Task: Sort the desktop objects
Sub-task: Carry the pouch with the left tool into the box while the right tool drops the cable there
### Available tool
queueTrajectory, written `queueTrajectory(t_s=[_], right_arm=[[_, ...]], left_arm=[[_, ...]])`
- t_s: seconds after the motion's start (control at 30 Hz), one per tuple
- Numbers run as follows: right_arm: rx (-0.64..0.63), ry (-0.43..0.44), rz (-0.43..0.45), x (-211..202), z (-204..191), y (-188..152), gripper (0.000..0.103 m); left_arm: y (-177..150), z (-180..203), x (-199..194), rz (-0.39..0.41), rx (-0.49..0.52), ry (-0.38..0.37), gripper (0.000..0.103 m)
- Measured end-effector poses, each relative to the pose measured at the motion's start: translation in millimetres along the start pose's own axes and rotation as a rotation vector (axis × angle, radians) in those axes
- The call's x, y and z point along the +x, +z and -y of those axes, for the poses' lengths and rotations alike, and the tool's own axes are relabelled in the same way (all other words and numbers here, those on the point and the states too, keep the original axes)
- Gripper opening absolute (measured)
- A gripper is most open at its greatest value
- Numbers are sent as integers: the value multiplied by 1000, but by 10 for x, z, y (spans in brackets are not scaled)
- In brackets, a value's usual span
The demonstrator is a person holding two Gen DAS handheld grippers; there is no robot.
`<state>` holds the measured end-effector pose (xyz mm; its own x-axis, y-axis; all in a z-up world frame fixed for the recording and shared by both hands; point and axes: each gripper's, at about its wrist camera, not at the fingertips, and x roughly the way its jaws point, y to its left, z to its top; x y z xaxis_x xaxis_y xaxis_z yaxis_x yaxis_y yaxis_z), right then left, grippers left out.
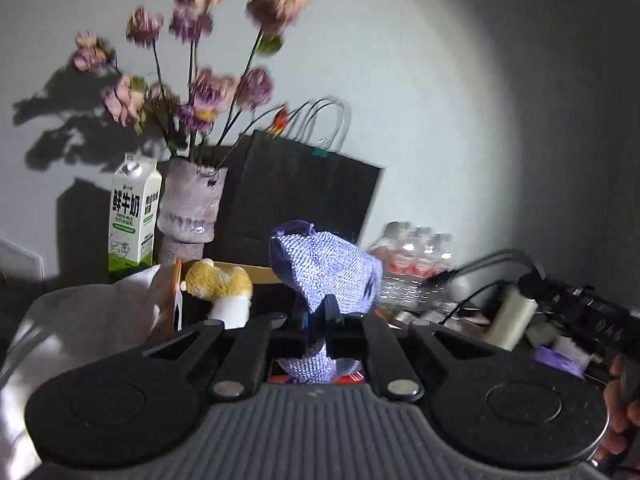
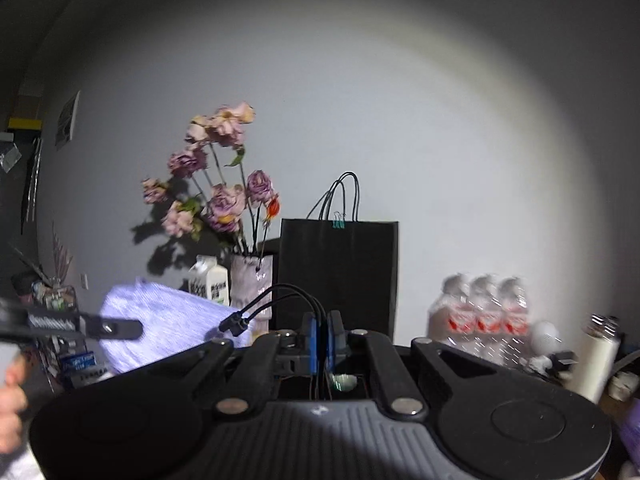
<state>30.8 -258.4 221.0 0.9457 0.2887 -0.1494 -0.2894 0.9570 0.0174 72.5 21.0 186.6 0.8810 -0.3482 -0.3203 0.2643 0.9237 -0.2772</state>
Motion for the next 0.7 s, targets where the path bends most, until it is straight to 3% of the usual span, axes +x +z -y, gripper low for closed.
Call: queueTrajectory(t_s=[0.03,0.17,0.27,0.37,0.43,0.5,0.6,0.7], right_arm=[[35,33,-32,444,85,66,4],[70,47,-159,1387,162,-31,4],[126,24,-308,2040,260,-292,4],[123,-35,-449,2512,301,-614,4],[101,-76,-536,2691,294,-830,4],[78,-108,-612,2821,289,-974,6],[57,-143,-658,2861,293,-1054,26],[82,-126,-584,2654,285,-939,49]], left_arm=[[54,-55,225,-30,-8,-3,8],[119,-295,1087,-118,-103,-18,8],[16,-427,1711,-231,-104,59,8],[-141,-514,2047,-291,-46,127,12],[-219,-542,2117,-317,-12,119,19],[-269,-526,2142,-333,40,117,60],[-286,-446,2068,-303,149,137,73],[-197,-390,1903,-281,176,199,75]])
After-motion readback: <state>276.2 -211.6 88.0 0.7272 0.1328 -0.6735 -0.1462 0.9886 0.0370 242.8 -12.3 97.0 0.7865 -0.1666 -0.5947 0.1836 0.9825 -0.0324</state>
